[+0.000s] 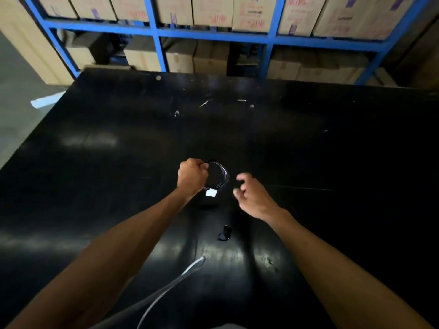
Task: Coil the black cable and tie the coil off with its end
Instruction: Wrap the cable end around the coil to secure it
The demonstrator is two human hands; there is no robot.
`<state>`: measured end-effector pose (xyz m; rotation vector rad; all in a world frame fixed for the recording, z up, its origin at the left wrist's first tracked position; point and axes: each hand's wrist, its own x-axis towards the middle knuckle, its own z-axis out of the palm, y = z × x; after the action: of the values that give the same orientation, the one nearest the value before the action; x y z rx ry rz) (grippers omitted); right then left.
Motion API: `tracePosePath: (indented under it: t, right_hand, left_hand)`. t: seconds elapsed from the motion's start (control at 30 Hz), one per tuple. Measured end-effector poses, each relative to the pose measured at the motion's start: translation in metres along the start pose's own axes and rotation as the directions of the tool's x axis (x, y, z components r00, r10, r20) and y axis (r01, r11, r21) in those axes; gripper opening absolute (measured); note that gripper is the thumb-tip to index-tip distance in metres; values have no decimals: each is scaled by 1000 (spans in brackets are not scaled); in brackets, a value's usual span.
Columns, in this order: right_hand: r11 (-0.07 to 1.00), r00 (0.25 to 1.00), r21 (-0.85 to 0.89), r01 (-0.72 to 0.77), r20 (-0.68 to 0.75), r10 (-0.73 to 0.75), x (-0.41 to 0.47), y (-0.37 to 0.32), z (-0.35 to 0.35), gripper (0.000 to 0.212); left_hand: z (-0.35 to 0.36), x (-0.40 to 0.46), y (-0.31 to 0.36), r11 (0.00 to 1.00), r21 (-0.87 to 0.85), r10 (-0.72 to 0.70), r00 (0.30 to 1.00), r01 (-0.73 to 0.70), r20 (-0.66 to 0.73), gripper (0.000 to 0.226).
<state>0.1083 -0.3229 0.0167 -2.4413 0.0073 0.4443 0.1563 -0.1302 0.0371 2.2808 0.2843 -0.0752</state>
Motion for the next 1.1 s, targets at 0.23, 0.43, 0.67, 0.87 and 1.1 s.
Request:
tracePosePath:
  t: [0.23,0.43,0.67,0.87,1.1]
  right_hand:
    - [918,900,-163,-361,199,389,-16,1,65,49]
    - [809,800,183,-558,377,466,-16,9,88,16]
    - [714,889,569,-408,68,453,-4,4,19,6]
    - [590,913,749,-301,46,406,-15,-29,-40,16]
    - [415,845,888,-198,-60,531,-26,-46,-58,12]
  left_hand:
    - [14,-8,-33,992,129,0,999,-7,50,27]
    - [23,-17,-48,989,144,13,998,-23,68,24]
    - [10,-11,-38,994,105,17,1000,-19,22,24]
    - [15,-16,14,991,35,128,992,-128,-10,27]
    - [20,-44,66,898,-147,418,908,-416,-17,22]
